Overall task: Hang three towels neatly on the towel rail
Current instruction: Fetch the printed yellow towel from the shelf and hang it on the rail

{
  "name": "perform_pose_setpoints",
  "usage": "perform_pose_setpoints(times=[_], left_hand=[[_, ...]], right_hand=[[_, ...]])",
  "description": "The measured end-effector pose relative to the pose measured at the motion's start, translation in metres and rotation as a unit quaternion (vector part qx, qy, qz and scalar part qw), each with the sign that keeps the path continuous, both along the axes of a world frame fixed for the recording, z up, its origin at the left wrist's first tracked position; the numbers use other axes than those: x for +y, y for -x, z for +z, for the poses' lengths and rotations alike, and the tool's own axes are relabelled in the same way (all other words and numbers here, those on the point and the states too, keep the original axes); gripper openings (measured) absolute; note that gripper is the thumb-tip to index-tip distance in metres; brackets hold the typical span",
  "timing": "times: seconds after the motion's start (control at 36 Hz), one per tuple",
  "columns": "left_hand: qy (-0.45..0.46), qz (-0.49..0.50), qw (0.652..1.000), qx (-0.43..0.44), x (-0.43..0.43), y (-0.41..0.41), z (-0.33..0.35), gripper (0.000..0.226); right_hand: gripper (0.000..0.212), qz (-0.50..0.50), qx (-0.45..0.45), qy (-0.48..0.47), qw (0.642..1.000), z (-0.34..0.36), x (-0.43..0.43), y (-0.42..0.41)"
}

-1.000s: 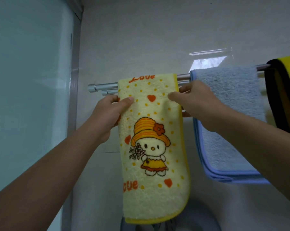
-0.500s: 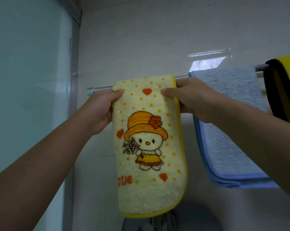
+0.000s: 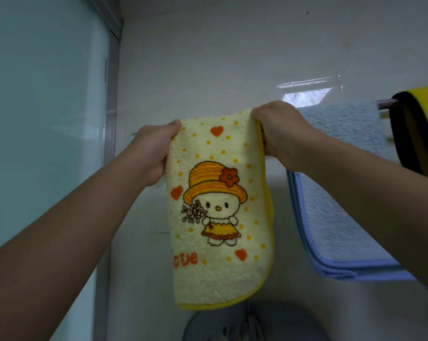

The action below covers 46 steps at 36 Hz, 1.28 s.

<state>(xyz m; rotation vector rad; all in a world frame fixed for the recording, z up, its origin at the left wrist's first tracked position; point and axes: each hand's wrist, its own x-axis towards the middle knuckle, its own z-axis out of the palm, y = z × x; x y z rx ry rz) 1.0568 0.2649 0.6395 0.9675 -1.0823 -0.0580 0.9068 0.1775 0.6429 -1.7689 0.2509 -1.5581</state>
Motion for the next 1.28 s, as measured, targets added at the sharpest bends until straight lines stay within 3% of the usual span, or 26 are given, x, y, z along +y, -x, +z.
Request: perform_pose_setpoints(times=[0.08, 0.25, 0.5, 0.67, 0.81, 0.89, 0.97, 1.11, 1.28], left_hand=[[0.014, 0.08, 0.996, -0.038, -0.002, -0.001, 0.003, 0.022], [0.006, 0.098, 0.993, -0.061, -0.005, -0.001, 0.011, 0.023], [0.01, 0.166, 0.981, -0.102, -0.003, -0.008, 0.011, 0.026], [0.012, 0.222, 0.963, -0.149, -0.002, -0.01, 0.008, 0.027], [0.025, 0.337, 0.916, -0.214, -0.004, -0.008, 0.008, 0.029], [0.04, 0.326, 0.92, -0.215, -0.004, -0.009, 0.008, 0.02], [0.018, 0.319, 0.906, -0.279, -0.001, -0.01, 0.009, 0.017], [-0.032, 0.385, 0.833, -0.397, 0.01, -0.013, 0.021, 0.008], [-0.093, 0.437, 0.776, -0.446, 0.014, -0.007, 0.033, 0.009]], right_hand=[[0.013, 0.07, 0.005, -0.023, 0.997, 0.003, 0.004, 0.0], [0.022, 0.142, 0.02, -0.064, 0.988, 0.007, 0.002, -0.005], [0.027, 0.074, 0.012, -0.039, 0.996, 0.013, -0.004, 0.004], [0.012, 0.045, 0.003, -0.015, 0.999, 0.014, -0.005, 0.011], [0.024, 0.009, 0.006, 0.005, 1.0, 0.016, -0.005, 0.01], [0.018, 0.006, 0.025, 0.016, 1.0, 0.017, -0.006, 0.011], [0.012, 0.0, 0.035, 0.021, 0.999, 0.017, -0.008, 0.014], [0.016, 0.01, 0.051, 0.024, 0.998, 0.019, -0.009, 0.018], [0.015, 0.018, 0.059, 0.027, 0.998, 0.019, -0.006, 0.021]])
